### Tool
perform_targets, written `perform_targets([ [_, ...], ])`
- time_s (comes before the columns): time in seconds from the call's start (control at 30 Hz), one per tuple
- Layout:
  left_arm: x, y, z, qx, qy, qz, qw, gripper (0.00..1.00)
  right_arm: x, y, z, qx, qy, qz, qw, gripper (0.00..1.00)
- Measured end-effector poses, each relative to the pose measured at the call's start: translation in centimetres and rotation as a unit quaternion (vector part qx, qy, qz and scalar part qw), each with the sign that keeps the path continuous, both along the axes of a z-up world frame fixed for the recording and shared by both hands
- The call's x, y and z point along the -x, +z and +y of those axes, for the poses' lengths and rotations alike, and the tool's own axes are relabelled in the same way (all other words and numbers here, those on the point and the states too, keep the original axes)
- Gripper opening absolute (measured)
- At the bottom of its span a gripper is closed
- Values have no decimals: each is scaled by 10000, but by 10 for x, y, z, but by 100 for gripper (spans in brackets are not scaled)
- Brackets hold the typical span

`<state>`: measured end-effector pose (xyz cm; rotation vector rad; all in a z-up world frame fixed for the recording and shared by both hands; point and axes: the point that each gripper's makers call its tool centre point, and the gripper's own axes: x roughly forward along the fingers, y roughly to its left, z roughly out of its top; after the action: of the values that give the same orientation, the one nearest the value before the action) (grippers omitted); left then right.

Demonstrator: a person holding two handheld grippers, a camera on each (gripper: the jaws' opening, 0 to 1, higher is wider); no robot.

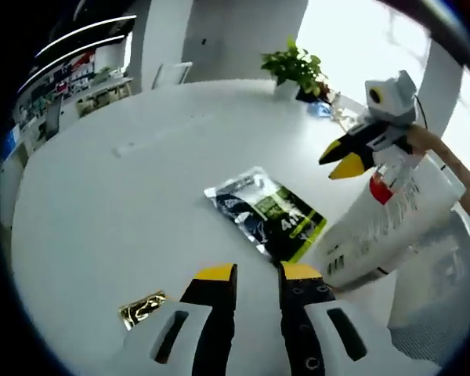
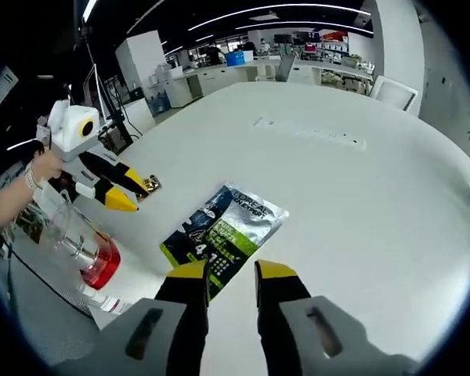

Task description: Arrange the skincare products in the storage area until every visible bottle or jar stands upright without overlapping.

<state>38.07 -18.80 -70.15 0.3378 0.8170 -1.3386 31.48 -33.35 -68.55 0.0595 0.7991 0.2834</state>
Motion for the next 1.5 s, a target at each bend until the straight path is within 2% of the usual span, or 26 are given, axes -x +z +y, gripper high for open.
perform_targets([
  [0.13, -1, -9, -11, 78, 89, 246, 9996, 16, -3, -12, 1, -217, -60, 77, 9997, 22],
  [0.3, -10, -23, -23, -14, 25, 313, 9995, 16, -6, -29, 0, -342, -137, 272, 9989, 21],
  [0.63, 0, -35, -39, -1, 69, 597, 9982, 15, -12, -50, 2, -669, -247, 465, 9964, 19],
  [0.97, 4, -45, -44, -14, 124, 772, 9969, 13, -17, -56, 8, -858, -282, 492, 9947, 16],
  [1.37, 3, -46, -53, 148, 305, 991, 9945, 5, -20, -61, 9, -1088, -366, 459, 9923, 11],
  [1.5, 2, -49, -57, 243, 374, 1118, 9927, 3, -19, -62, 5, -1314, -533, 412, 9890, 8],
])
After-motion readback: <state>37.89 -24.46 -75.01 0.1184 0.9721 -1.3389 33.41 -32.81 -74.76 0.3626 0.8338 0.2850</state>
